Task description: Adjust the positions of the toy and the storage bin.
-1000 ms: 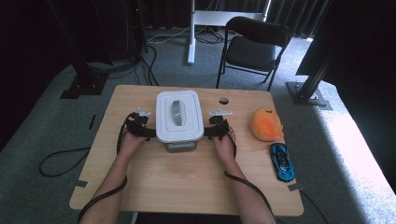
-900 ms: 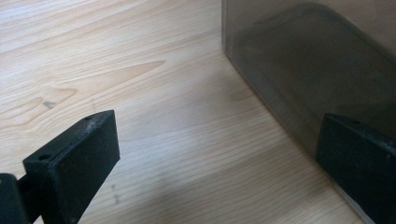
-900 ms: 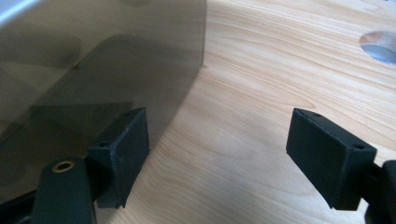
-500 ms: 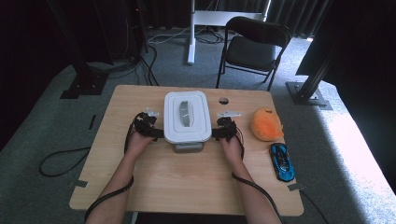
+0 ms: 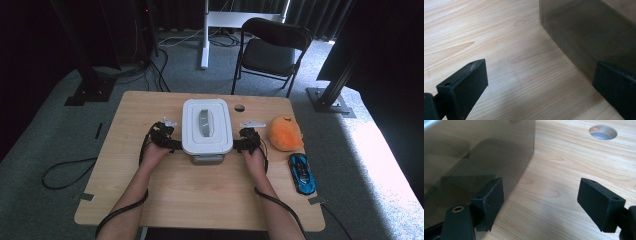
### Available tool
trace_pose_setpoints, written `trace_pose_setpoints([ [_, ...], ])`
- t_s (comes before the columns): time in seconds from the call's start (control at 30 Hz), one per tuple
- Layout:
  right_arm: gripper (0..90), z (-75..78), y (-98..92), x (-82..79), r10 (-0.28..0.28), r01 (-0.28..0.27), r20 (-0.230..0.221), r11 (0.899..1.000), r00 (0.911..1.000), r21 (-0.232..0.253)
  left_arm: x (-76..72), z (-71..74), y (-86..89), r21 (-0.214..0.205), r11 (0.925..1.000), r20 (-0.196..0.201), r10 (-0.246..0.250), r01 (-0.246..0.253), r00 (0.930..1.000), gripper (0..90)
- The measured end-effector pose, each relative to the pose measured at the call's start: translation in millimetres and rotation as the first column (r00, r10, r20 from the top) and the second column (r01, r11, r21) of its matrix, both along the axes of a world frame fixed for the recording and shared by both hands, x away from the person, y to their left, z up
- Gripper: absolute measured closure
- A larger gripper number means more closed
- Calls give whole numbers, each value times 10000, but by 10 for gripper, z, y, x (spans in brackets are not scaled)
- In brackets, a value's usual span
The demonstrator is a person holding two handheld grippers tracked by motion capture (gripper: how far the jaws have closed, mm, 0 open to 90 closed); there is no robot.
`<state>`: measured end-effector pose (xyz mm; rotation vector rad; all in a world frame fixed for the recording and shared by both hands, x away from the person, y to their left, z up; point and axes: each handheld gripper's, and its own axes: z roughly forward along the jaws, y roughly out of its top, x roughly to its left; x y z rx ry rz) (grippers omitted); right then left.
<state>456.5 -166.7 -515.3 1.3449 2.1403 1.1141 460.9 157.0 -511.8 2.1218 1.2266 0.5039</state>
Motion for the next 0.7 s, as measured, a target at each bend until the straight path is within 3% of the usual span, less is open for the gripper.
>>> trace_pose_setpoints([
  [0.3, 206, -15, -59, -30, -47, 47, 21, 10000, 10000, 21, -21, -17, -35, -108, 9999, -55, -109, 109, 9999, 4],
  [0.43, 154, -9, -81, -24, -74, 74, 60, 9999, 10000, -104, -19, -34, -17, -421, 9990, -22, -118, 117, 9999, 3],
  [0.5, 148, -3, -118, -1, -141, 141, -10, 9998, 9999, 106, -11, -45, 5, -596, 9982, 9, -7, 8, 10000, 4],
  [0.7, 148, -29, -178, 95, -399, 397, -233, 9992, 9989, -100, 52, -69, 67, -451, 9987, 1, 247, -247, 9997, 4],
])
